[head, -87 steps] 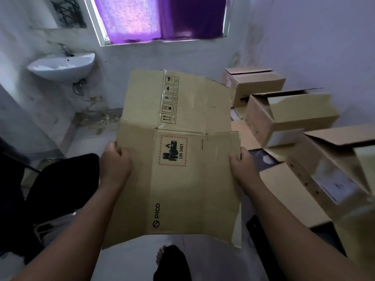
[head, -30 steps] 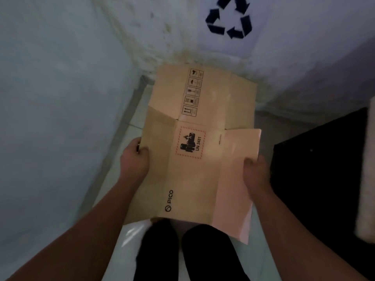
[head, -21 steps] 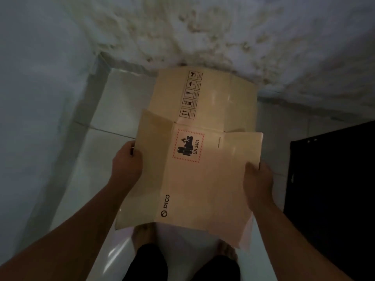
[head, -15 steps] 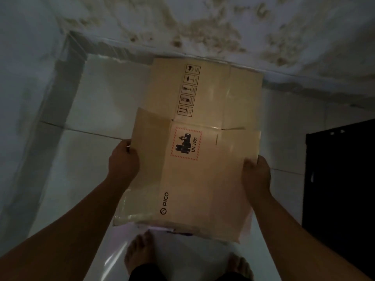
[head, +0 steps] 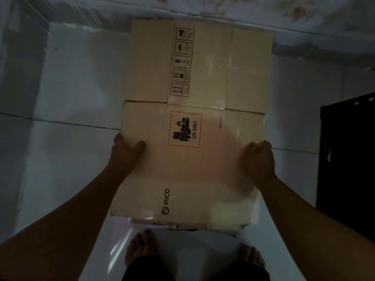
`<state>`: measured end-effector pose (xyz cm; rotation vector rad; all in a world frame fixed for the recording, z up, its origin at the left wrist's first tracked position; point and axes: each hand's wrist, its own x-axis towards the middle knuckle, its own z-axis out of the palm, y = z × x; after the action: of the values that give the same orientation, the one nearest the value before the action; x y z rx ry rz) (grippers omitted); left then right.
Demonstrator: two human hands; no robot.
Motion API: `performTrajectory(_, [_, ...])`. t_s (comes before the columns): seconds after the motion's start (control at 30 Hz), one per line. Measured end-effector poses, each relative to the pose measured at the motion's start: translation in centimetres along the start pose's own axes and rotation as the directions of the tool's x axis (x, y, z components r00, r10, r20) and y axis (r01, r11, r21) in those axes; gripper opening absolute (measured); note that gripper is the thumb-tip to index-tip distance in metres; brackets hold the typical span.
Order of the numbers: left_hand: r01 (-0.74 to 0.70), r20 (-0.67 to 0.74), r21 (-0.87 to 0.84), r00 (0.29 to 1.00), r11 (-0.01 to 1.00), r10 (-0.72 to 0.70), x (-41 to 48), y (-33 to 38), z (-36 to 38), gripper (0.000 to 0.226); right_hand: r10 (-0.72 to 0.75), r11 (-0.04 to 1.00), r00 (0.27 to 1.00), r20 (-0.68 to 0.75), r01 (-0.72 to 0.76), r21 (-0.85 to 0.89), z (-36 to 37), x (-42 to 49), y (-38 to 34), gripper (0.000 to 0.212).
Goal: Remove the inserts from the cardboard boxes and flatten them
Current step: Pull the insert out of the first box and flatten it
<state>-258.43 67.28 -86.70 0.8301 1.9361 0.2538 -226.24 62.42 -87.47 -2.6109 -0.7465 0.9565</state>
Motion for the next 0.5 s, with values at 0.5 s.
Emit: performTrajectory(0.5, [-0.487,0.112,0.152,0.873,0.860,0.474,-18.5,15.2,-6.7,0.043,-0.194,0.962,0.976,0.095,0.170,0.212,-15.3,-12.6,-10.1,0.025])
